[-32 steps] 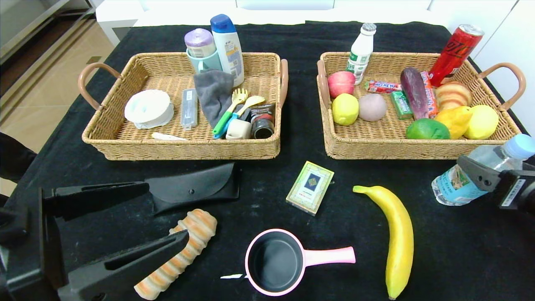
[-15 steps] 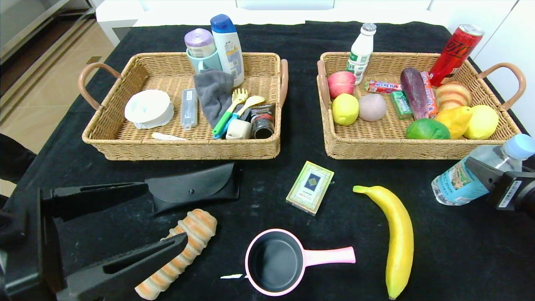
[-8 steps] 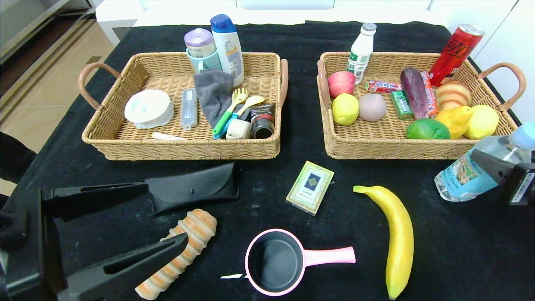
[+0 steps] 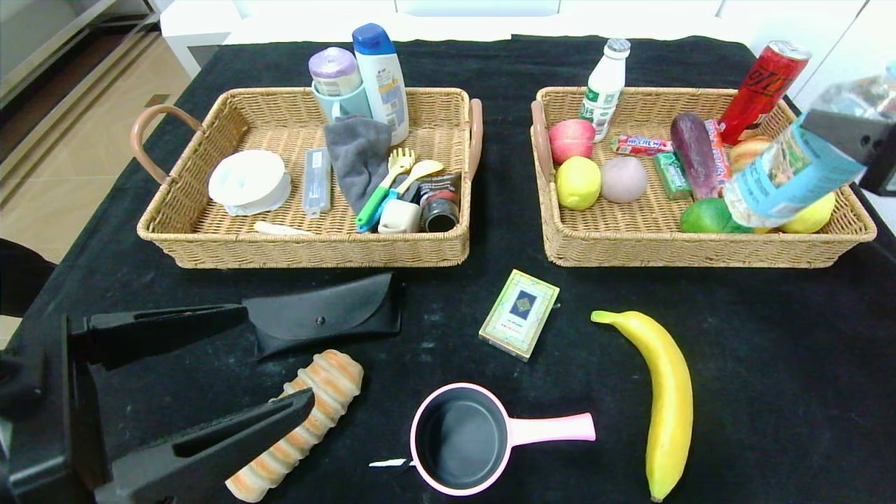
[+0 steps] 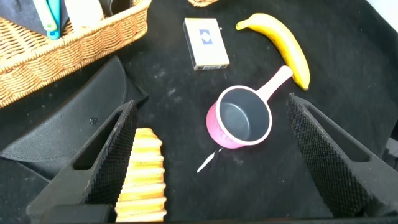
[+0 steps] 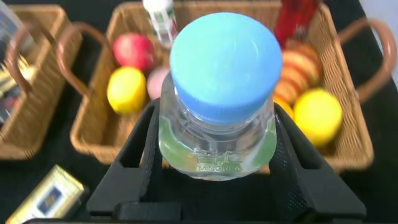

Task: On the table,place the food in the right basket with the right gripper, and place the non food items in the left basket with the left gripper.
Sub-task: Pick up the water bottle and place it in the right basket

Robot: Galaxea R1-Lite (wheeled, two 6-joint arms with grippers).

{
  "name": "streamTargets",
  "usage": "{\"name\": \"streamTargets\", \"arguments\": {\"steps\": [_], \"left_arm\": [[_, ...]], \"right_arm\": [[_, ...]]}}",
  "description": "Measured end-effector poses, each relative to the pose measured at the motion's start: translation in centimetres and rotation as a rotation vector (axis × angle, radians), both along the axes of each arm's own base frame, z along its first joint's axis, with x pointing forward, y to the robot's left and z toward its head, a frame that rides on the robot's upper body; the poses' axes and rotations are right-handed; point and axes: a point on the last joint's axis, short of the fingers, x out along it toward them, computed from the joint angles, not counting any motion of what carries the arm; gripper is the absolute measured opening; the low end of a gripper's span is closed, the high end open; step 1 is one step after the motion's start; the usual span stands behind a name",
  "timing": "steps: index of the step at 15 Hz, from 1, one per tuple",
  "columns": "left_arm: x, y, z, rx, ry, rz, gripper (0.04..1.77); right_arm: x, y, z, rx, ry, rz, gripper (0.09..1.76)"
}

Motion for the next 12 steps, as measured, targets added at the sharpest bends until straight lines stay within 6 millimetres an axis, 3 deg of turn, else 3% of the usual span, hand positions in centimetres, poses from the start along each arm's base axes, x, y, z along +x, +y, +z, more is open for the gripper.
{"name": "streamTargets", "arguments": {"steps": [7,12], "left_arm": [[0.0,0.1,0.2,-0.004,-0.006,0.004,1.72],[-0.1,0.1,0.2,0.001,-0.016,0.005,1.72]], "right_arm": [[7.3,3.0,4.6,0.001,-0.053,0.019,1.02],[12.4,4.1,5.6,-0.008,-0.028,-0.003,1.02]]}}
